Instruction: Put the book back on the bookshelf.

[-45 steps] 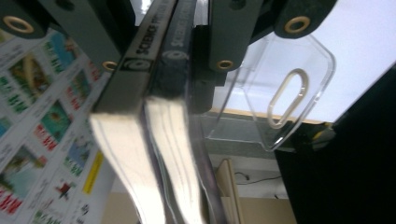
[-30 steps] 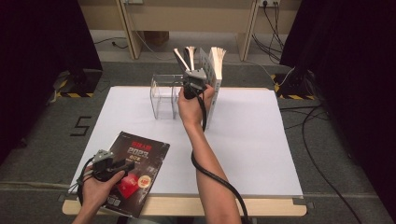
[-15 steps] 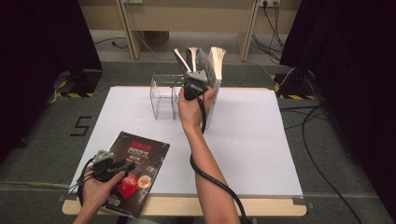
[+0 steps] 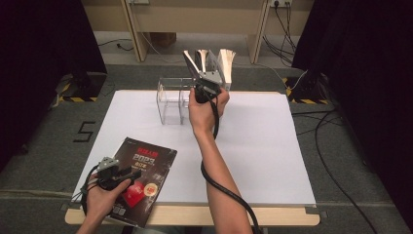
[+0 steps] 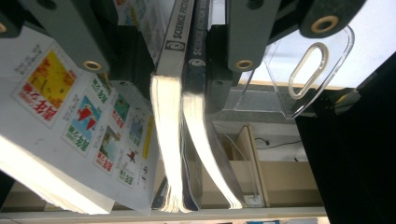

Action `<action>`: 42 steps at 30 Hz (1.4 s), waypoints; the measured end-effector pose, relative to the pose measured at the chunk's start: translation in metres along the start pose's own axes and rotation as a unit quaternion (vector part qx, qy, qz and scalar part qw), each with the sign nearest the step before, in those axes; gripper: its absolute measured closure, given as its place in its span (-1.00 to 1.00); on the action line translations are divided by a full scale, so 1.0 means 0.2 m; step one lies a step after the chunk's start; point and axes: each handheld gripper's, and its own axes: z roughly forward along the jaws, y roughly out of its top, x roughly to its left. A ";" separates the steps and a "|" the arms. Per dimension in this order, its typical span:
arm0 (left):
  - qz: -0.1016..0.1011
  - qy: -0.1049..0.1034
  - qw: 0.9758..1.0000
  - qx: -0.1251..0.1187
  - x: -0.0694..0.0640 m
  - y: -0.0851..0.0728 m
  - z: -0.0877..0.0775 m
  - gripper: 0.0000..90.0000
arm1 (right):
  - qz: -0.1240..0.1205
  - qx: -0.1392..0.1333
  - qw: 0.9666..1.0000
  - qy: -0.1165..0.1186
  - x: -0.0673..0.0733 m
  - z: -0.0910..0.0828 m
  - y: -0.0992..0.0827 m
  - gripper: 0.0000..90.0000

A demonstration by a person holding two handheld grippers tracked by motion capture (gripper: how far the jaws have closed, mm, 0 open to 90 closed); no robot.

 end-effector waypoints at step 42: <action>0.001 -0.003 1.000 0.000 0.00 0.00 0.00 0.12 | 0.015 0.027 0.999 0.017 -0.01 0.07 0.07 0.71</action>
